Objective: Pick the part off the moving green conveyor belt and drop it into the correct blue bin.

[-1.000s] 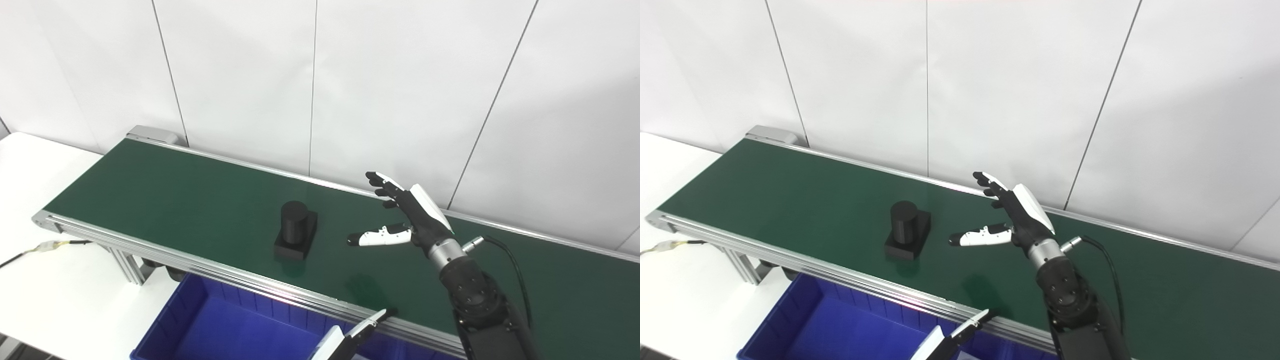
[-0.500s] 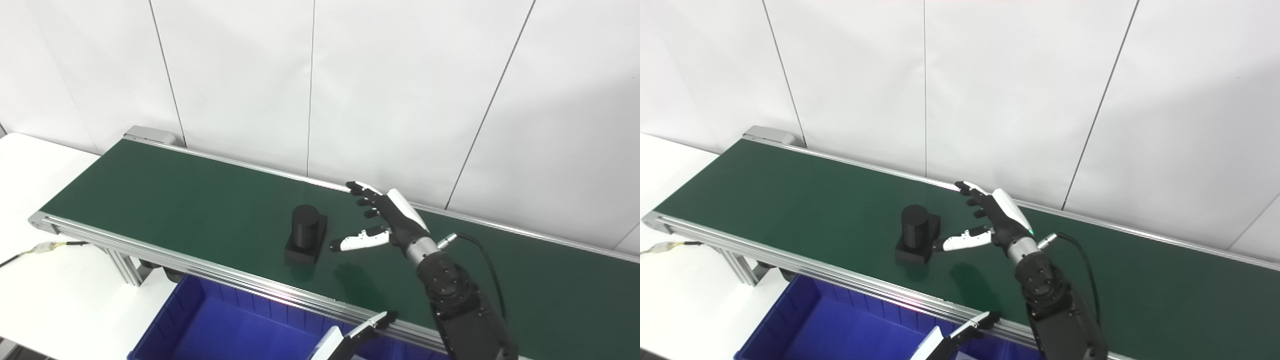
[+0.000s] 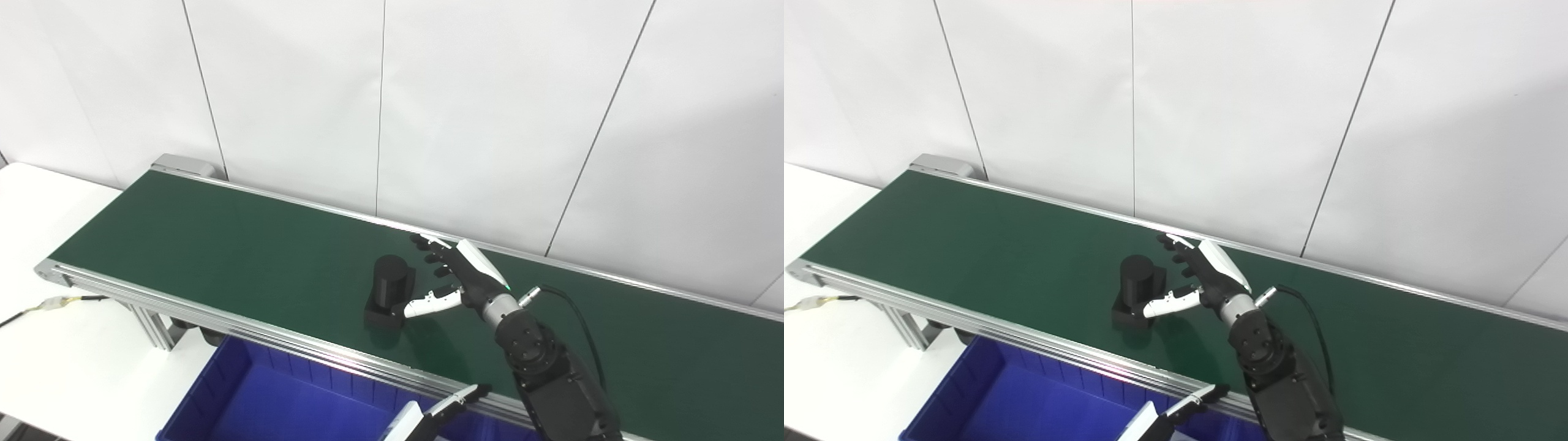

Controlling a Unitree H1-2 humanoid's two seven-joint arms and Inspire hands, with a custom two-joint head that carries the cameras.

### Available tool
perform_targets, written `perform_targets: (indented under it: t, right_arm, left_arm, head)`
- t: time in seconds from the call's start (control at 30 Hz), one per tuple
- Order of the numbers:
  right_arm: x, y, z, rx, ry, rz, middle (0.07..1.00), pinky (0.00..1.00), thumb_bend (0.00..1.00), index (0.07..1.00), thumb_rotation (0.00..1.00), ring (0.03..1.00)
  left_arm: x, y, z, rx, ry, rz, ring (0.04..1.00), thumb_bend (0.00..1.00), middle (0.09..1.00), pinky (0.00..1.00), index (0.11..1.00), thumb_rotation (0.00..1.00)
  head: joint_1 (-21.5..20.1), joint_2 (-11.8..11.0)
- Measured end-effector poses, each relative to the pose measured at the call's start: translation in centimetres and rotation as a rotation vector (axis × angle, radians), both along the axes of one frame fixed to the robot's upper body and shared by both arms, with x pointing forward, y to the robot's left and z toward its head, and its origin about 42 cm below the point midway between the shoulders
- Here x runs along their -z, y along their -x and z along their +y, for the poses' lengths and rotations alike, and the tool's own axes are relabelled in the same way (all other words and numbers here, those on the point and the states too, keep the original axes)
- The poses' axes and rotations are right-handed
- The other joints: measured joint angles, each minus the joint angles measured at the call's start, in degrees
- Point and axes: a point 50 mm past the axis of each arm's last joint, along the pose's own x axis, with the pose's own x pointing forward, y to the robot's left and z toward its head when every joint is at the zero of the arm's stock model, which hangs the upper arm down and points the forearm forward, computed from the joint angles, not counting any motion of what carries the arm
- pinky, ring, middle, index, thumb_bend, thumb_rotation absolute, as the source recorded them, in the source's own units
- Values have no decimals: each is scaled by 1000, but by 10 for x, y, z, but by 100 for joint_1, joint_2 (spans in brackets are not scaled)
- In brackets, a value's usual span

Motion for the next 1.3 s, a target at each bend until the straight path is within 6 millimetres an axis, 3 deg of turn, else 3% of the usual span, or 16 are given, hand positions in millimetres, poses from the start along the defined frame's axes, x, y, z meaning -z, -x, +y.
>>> perform_targets:
  t: [0.2,0.47,0.63,0.7,0.73,0.77,0.8,0.9,1.0,1.3]
  right_arm:
    - [8,1,8,-1,26,20,893,758,913,906,257,849]
    - [19,-4,8,30,37,38,814,602,806,863,174,708]
    - [22,-11,4,64,25,47,764,582,698,824,59,674]
    - [24,-12,3,84,24,44,696,554,617,771,12,629]
    - [24,-12,2,92,23,37,556,434,567,712,3,500]
    - [25,-12,2,100,25,31,522,396,550,660,1,458]
    - [25,-13,1,108,27,25,496,350,530,548,0,405]
    - [26,-13,0,131,28,7,482,300,525,502,0,361]
    - [25,-13,0,145,22,-8,467,289,507,548,0,364]
    - [26,-13,0,171,34,-45,469,279,502,564,0,354]
  left_arm:
    - [-1,1,-2,8,2,-5,906,1000,922,881,928,463]
    - [-8,2,-6,30,7,-29,906,1000,924,866,937,470]
    - [-8,2,-7,40,3,-29,909,1000,926,874,935,479]
    - [-8,2,-7,40,3,-29,914,1000,927,886,933,481]
    - [-8,2,-7,40,4,-29,916,1000,927,888,932,485]
    - [-8,2,-7,41,4,-29,917,1000,928,890,931,487]
    - [-8,2,-7,40,4,-29,919,1000,929,893,930,489]
    - [-8,2,-7,39,5,-29,917,1000,926,891,928,481]
    - [-8,2,-7,39,4,-29,925,1000,929,900,933,496]
    - [-8,1,-6,36,4,-31,924,1000,928,901,928,495]
  head:
    - [17,70]
    - [18,140]
    - [26,185]
    - [26,202]
    - [18,211]
    - [18,211]
    - [18,220]
    - [18,220]
    - [9,228]
    - [-17,237]
